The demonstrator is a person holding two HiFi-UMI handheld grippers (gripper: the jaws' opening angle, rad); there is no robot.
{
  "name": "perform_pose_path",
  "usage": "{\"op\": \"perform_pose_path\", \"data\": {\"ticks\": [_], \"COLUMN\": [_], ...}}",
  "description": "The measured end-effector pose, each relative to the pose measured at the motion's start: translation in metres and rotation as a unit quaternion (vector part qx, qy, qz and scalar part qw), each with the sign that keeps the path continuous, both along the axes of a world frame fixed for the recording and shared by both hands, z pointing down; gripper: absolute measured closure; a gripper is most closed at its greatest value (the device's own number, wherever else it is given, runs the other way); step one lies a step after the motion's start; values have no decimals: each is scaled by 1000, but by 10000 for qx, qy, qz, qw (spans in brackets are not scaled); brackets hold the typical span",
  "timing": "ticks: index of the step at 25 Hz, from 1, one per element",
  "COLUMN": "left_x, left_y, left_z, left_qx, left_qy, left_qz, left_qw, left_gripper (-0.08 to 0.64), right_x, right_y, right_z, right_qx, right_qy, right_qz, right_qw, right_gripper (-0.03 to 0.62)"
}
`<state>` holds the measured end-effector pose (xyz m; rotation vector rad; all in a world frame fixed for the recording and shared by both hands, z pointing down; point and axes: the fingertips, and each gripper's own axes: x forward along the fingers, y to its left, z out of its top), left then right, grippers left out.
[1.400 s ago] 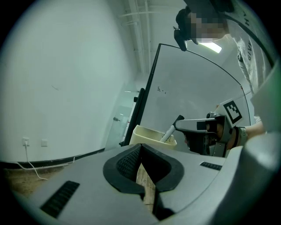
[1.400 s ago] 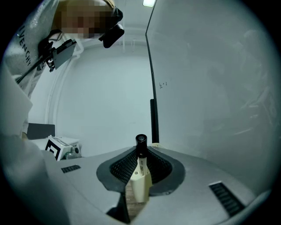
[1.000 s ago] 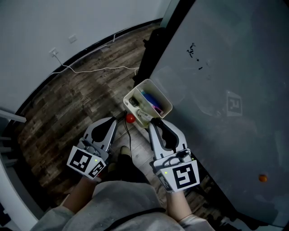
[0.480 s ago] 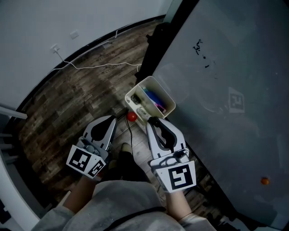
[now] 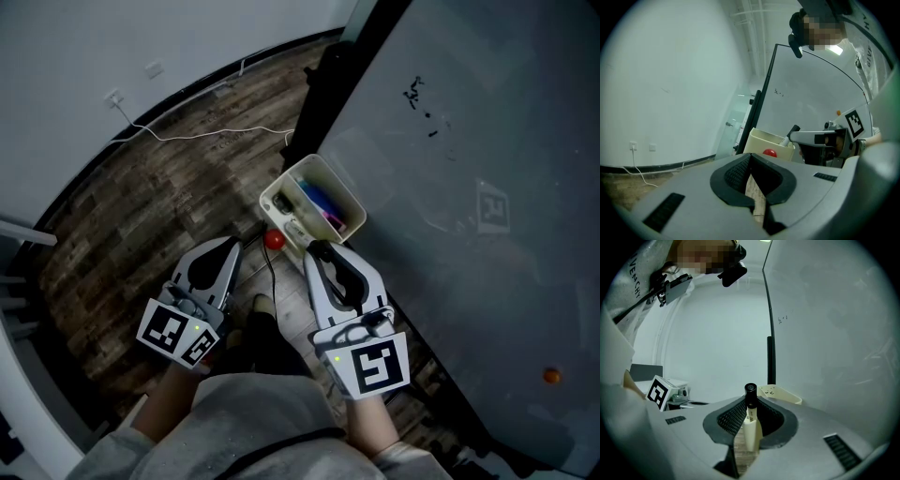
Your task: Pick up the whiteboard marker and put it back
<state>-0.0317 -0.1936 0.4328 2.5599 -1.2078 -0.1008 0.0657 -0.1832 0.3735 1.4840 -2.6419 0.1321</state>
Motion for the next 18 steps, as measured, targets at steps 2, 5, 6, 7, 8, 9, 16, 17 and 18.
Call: {"op": "perform_pose_path", "data": {"ticks": [2,5,6,7,8,9,16,17,18], "left_x": [-2,-2,-1,0,0,1,4,5,6], "left_y": [0,0,0,0,0,0,3,4,4], "left_z": [2,4,3,3,2,1,-4,-4,-5], "left_qx": [-40,-48,-39,-26,-13,1,58,63,67], "left_qy": [-4,-19,-21,-24,-24,-23,-6,-4,-2], "left_qz": [-20,-9,2,14,25,35,119,132,143], "left_qw": [10000,10000,10000,10000,10000,10000,9999,9999,9999], "left_gripper": [546,546,546,546,546,546,546,546,546], "right_x": [0,0,0,0,0,-1,-2,-2,-3], "right_y": [1,2,2,3,3,4,7,7,8], "right_z": [1,2,2,2,2,2,1,1,0], "right_qx": [-16,-37,-35,-29,-22,-16,12,19,22], "right_qy": [-3,-17,-23,-29,-32,-29,28,32,33], "right_qz": [-11,-24,-33,-43,-54,-64,-55,-52,-50], "right_qw": [10000,10000,10000,10000,10000,10000,10000,10000,10000], "right_gripper": [517,517,517,517,517,517,515,516,516]}}
